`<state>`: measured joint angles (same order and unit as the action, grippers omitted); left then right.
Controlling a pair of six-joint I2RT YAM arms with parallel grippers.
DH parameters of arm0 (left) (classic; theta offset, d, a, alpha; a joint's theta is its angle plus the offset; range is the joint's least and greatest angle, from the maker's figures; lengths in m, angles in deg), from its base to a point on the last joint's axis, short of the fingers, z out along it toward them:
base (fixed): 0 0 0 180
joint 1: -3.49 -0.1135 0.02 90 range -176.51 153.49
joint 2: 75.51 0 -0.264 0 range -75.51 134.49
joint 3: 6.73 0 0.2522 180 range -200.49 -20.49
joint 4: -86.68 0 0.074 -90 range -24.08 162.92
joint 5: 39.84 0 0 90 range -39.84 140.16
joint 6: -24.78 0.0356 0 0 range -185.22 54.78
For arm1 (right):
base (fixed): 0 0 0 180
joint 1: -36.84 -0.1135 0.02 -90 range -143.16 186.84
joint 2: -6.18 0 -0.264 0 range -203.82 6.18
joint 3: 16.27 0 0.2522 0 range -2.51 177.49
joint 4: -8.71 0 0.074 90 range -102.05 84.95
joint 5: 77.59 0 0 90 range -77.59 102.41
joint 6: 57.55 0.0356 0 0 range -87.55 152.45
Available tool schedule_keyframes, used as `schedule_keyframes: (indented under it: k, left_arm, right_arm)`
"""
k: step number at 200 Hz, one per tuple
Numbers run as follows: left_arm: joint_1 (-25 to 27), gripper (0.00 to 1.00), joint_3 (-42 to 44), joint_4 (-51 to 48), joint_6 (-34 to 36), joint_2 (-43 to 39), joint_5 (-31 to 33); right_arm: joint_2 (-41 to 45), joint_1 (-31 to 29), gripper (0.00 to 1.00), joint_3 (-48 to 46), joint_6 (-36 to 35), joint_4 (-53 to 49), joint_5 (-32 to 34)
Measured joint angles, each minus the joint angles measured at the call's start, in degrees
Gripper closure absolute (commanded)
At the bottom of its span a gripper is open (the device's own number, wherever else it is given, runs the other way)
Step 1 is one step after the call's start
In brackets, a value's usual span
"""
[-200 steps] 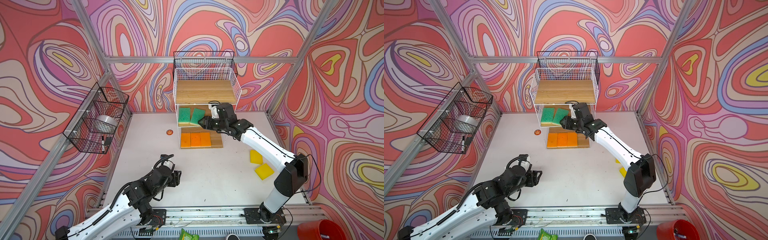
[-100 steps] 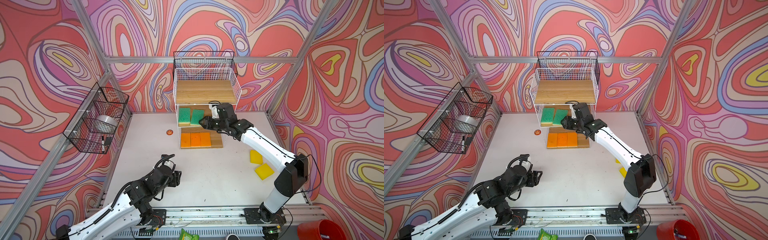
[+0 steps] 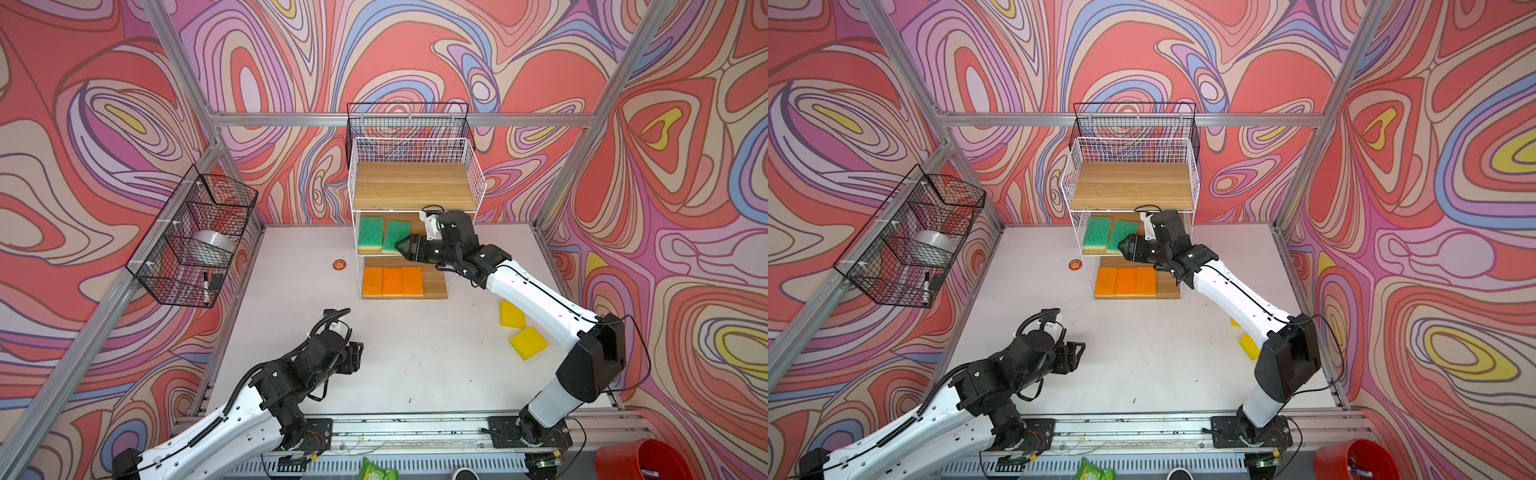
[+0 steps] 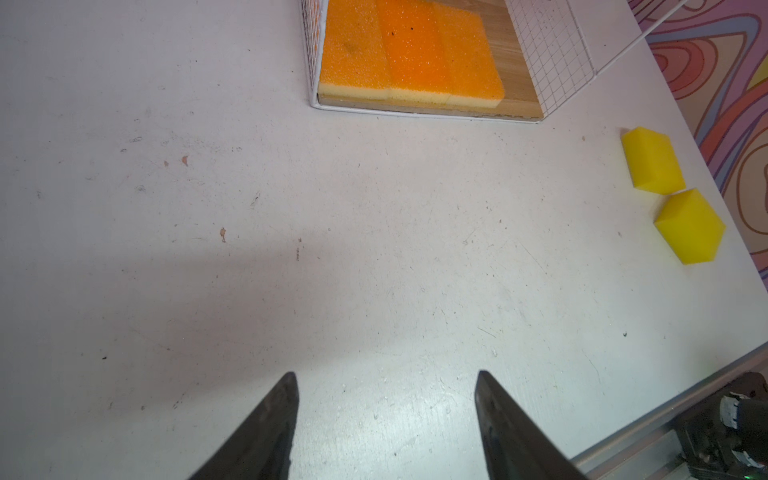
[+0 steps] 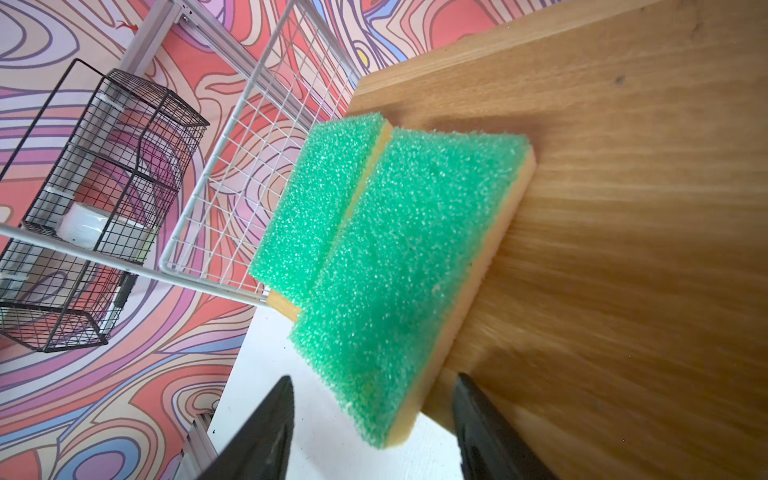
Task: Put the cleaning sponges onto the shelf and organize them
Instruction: 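Open right gripper to release the green sponge and draw back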
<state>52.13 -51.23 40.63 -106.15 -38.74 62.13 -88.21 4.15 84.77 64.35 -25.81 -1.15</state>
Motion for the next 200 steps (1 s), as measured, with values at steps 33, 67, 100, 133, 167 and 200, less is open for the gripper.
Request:
schedule_keyframes:
  k: [33, 67, 100, 133, 167, 200]
  left_arm:
    - [0.0, 0.31, 0.0, 0.0, 0.0, 0.0, 0.0]
    - [0.0, 0.31, 0.0, 0.0, 0.0, -0.1, 0.0]
    - [0.0, 0.31, 0.0, 0.0, 0.0, -0.4, 0.0]
    - [-0.1, 0.31, 0.0, 0.0, 0.0, -0.5, 0.0]
    - [-0.1, 0.31, 0.0, 0.0, 0.0, -0.5, 0.0]
    - [-0.1, 0.31, 0.0, 0.1, 0.0, -0.3, -0.1]
  right_arm:
    - [0.1, 0.0, 0.49, -0.4, -0.3, 0.8, -0.2]
    - [0.1, 0.0, 0.73, -0.5, -0.5, 0.5, 0.0]
    - [0.1, 0.0, 0.82, -0.5, 0.5, 0.6, 0.0]
    - [0.1, 0.0, 0.88, -0.9, 1.7, 0.8, 0.0]
    - [1.0, 0.0, 0.75, -2.9, 4.0, 2.0, -0.2]
    - [1.9, -0.1, 0.51, -4.0, 5.5, 2.6, -0.8]
